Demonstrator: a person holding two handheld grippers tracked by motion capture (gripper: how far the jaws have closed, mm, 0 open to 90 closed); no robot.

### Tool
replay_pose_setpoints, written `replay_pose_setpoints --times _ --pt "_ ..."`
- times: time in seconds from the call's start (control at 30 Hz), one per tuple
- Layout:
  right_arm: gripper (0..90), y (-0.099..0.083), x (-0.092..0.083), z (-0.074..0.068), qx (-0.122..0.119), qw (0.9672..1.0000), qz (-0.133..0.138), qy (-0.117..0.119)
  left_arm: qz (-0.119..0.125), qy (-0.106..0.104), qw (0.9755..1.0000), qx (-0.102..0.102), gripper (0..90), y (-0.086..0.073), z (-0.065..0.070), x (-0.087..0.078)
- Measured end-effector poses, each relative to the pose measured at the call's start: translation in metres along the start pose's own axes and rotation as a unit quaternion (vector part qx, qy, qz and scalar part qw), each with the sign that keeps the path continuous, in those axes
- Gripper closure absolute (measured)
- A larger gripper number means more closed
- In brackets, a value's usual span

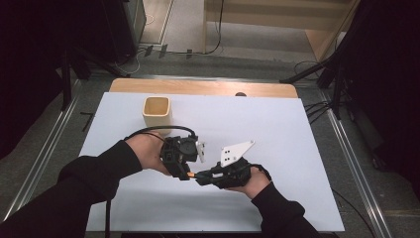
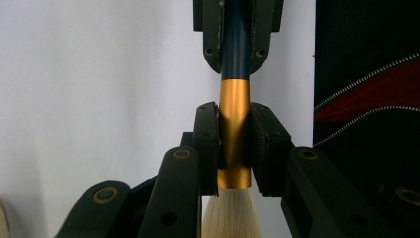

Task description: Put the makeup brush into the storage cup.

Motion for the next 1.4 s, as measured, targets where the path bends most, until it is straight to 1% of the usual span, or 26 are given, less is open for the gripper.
replay_pose_setpoints --times 0.23,0.27,0.3,0.33,0.37,0.4,0.43,0.47,0.5,0.57,0.6,0.63,0.73,0.8,0.83,0.87,0.9,0.93,0.97,1.03,1.07,1.2,1.27,1.3,1.33,1.4 --pt "77.6 0.0 0.002 0.0 0.0 1.0 0.002 0.002 -0.006 -0.004 1.0 0.005 77.1 -0.001 0.0 -0.002" --pt "74.5 0.0 0.002 0.0 -0.005 1.0 -0.001 0.001 -0.006 0.002 1.0 0.007 77.1 -0.001 -0.001 -0.002" --pt "70.4 0.001 0.002 0.0 -0.003 1.0 0.002 -0.002 -0.01 0.002 0.9999 -0.003 77.2 -0.002 -0.001 -0.003" --pt "65.3 0.002 0.002 0.001 0.0 1.0 0.005 -0.003 -0.012 -0.001 0.9999 -0.004 77.2 -0.002 -0.001 -0.003" --pt "64.8 0.002 0.002 0.001 0.006 0.9999 0.007 -0.004 -0.012 0.0 0.9999 -0.005 77.2 -0.002 -0.002 -0.003" --pt "63.2 0.002 0.001 0.001 0.006 0.9999 0.008 -0.002 -0.018 -0.004 0.9998 -0.004 77.2 -0.003 -0.002 -0.003" --pt "58.3 0.002 0.001 0.001 0.002 1.0 0.008 -0.005 -0.022 0.002 0.9998 -0.002 77.2 -0.004 -0.003 -0.002" --pt "53.4 0.002 0.001 0.002 0.006 0.9999 0.01 -0.006 -0.031 0.0 0.9995 -0.006 77.2 -0.006 -0.002 -0.002" --pt "51.9 0.002 0.001 0.002 0.008 0.9999 0.009 -0.007 -0.037 0.003 0.9993 0.001 77.2 -0.008 -0.003 -0.001" --pt "46.9 0.001 0.002 0.003 0.009 0.9999 0.007 -0.01 -0.048 0.003 0.9989 0.003 77.2 -0.01 -0.003 0.0" --pt "46.1 0.001 0.003 0.003 0.007 0.9999 0.006 -0.013 -0.049 0.006 0.9988 0.004 77.2 -0.01 -0.004 0.001" --pt "45.9 0.001 0.004 0.004 0.006 0.9999 0.006 -0.014 -0.06 0.005 0.9981 0.006 77.2 -0.011 -0.004 0.0" --pt "42.8 0.0 0.007 0.005 0.012 0.9998 0.005 -0.014 -0.076 0.011 0.9969 0.016 77.2 -0.013 -0.007 0.0" --pt "41.2 -0.001 0.008 0.007 0.013 0.9997 0.006 -0.017 -0.086 0.005 0.9961 0.019 77.1 -0.014 -0.007 0.001" --pt "41.2 -0.001 0.009 0.008 0.016 0.9997 0.007 -0.018 -0.088 0.01 0.9957 0.026 77.1 -0.014 -0.007 0.001" --pt "41.2 -0.001 0.01 0.008 0.017 0.9996 0.011 -0.018 -0.096 0.007 0.9951 0.025 77.1 -0.014 -0.007 0.001" --pt "41.2 -0.001 0.01 0.008 0.018 0.9996 0.011 -0.018 -0.096 0.007 0.9949 0.031 77.1 -0.014 -0.007 0.002" --pt "41.2 -0.001 0.011 0.008 0.02 0.9995 0.013 -0.018 -0.095 0.005 0.9951 0.026 77.1 -0.013 -0.006 0.003" --pt "41.3 -0.001 0.012 0.009 0.019 0.9996 0.011 -0.019 -0.099 0.004 0.9946 0.033 77.1 -0.014 -0.006 0.003" --pt "42.3 -0.003 0.015 0.011 0.025 0.9995 0.008 -0.02 -0.103 0.001 0.9941 0.035 77.1 -0.014 -0.006 0.005" --pt "44.2 -0.004 0.016 0.011 0.03 0.9993 0.009 -0.018 -0.103 0.003 0.994 0.037 77.1 -0.014 -0.007 0.006" --pt "52.5 -0.006 0.02 0.013 0.037 0.9992 0.008 -0.013 -0.098 -0.001 0.9948 0.028 77.1 -0.013 -0.006 0.008" --pt "56.3 -0.007 0.021 0.013 0.043 0.999 0.007 -0.01 -0.102 -0.003 0.9942 0.034 77.1 -0.013 -0.007 0.008" --pt "57.4 -0.007 0.022 0.013 0.043 0.999 0.007 -0.008 -0.101 -0.003 0.9943 0.034 77.1 -0.013 -0.007 0.008" --pt "58.4 -0.008 0.023 0.013 0.044 0.999 0.008 -0.006 -0.098 -0.005 0.9948 0.028 77.1 -0.012 -0.006 0.009" --pt "60.6 -0.008 0.024 0.013 0.05 0.9987 0.008 -0.004 -0.097 -0.008 0.9948 0.032 77.1 -0.011 -0.005 0.011"
Point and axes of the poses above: each handheld gripper's, and its own axes: x roughly forward along the jaws, y roughly out of its top, z roughly to its right, the point moved 10 cm from there along x, roughly forward along the jaws, and after that the axes turned 9 degrees about y, right-handed, at the moved point
